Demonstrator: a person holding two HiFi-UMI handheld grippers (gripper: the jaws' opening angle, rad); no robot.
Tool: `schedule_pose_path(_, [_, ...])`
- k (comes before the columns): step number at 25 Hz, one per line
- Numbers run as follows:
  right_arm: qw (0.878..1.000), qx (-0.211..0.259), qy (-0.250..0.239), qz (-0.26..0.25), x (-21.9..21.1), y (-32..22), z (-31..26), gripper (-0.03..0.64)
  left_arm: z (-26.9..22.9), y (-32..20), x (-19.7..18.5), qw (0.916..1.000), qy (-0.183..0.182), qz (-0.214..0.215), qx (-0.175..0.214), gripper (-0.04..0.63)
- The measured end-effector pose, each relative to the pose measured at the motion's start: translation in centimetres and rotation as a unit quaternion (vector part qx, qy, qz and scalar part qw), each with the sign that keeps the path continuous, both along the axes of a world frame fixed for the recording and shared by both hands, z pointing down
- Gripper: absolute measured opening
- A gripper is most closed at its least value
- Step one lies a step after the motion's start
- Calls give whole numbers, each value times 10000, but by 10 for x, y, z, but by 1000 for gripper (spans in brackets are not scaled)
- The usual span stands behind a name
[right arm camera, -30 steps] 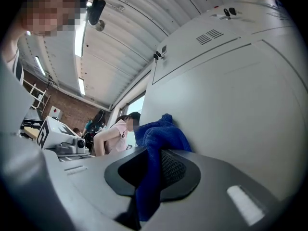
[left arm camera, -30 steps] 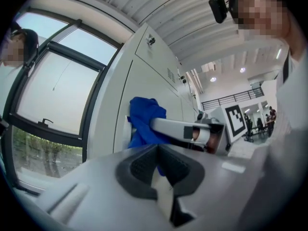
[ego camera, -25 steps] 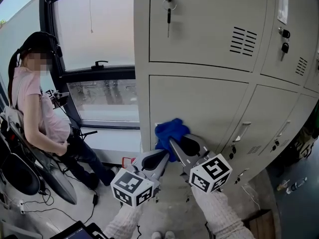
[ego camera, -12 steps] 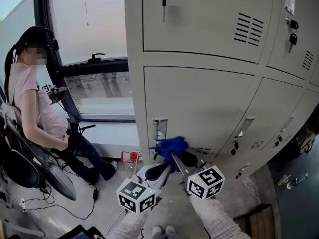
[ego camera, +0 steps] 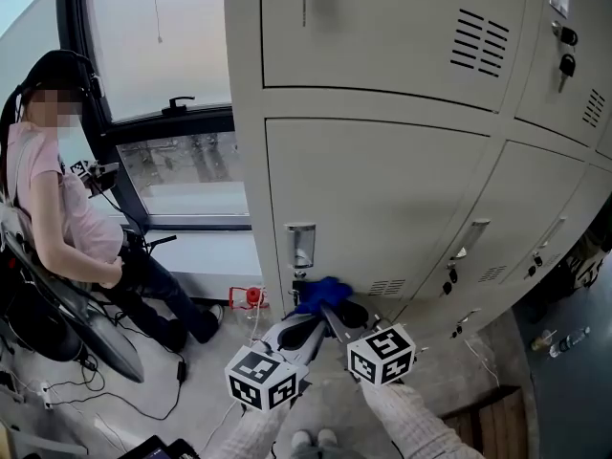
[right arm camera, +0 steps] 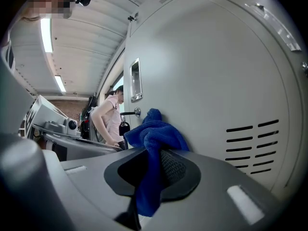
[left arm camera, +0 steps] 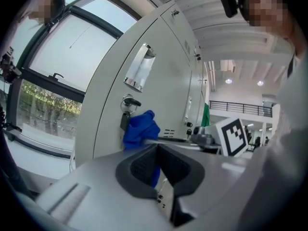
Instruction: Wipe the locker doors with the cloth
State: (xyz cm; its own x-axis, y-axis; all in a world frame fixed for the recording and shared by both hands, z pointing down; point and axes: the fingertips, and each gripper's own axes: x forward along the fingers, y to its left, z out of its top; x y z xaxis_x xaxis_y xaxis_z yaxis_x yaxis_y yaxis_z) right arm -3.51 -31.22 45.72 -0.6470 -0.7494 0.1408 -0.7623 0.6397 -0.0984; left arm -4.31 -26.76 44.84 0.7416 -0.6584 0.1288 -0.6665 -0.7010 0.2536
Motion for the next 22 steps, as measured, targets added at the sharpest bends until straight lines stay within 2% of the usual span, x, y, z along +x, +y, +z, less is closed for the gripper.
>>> schedule_pose_path(5, [10000, -34, 77, -11, 1, 2, -2, 58, -1, 2, 1, 10000, -25, 39, 27, 8])
schedule_pose_path(10, [9996, 208, -182, -22, 14, 18, -35, 58, -32, 8, 5, 9992, 126, 153, 342, 6])
schedule_pose_path(13, [9975, 603, -375, 15, 25, 23, -78, 58, -63, 8, 7, 9972, 214, 181, 690, 8])
schedule_pose_path(17, [9906, 1227, -604, 93, 40, 31, -143, 58, -103, 9, 19, 9923, 136, 357, 1178, 7])
schedule_pose_path(22, [9780, 1971, -676, 56, 47, 36, -218, 58, -160, 4, 24, 9811, 12, 453, 1881, 7])
